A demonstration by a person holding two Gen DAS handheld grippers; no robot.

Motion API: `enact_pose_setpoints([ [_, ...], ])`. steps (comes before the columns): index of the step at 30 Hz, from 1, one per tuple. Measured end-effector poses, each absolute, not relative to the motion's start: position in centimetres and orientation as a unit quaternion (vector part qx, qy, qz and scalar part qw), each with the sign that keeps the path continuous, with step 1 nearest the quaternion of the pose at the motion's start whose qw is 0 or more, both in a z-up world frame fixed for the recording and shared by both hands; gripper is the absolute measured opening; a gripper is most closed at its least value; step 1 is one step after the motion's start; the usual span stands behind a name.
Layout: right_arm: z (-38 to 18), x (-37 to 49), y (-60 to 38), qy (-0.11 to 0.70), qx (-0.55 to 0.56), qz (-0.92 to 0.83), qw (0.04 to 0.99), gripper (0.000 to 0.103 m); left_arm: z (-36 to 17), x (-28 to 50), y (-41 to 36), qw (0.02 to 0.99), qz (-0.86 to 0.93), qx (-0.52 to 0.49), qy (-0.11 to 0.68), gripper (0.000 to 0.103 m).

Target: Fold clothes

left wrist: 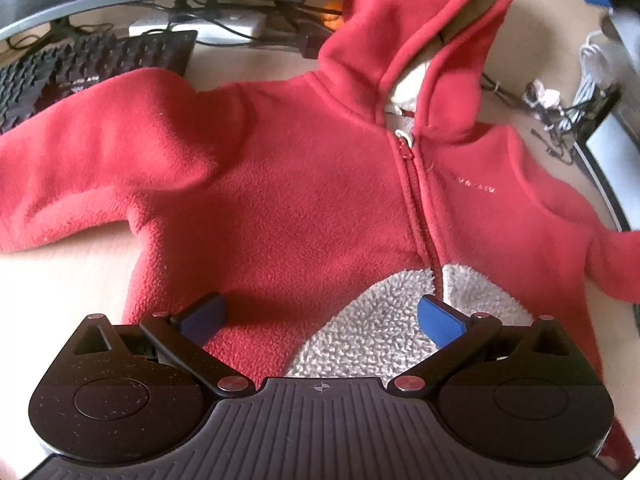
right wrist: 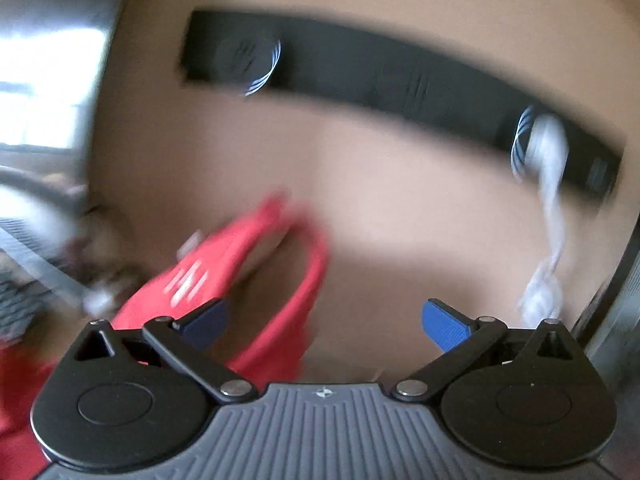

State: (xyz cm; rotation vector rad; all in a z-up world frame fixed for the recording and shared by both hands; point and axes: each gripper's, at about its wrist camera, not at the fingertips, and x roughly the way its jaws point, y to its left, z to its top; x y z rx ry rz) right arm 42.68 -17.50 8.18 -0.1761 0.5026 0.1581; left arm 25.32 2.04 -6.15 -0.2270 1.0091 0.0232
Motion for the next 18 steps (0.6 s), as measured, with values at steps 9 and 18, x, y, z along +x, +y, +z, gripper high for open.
enact_pose_setpoints([
  [9, -2.7, 34.5, -20.9, 0.438, 0.081, 0.130, 0.886, 0.103, -6.4, 24.6, 0.9, 0.872, 0.003, -0.052, 0.488, 0.103],
  [18, -5.0, 29.7, -21.0, 0.409, 0.028, 0.127, 0.903, 0.103, -6.9, 23.6, 0.3, 0.882, -0.015, -0.012, 0.471, 0.103],
])
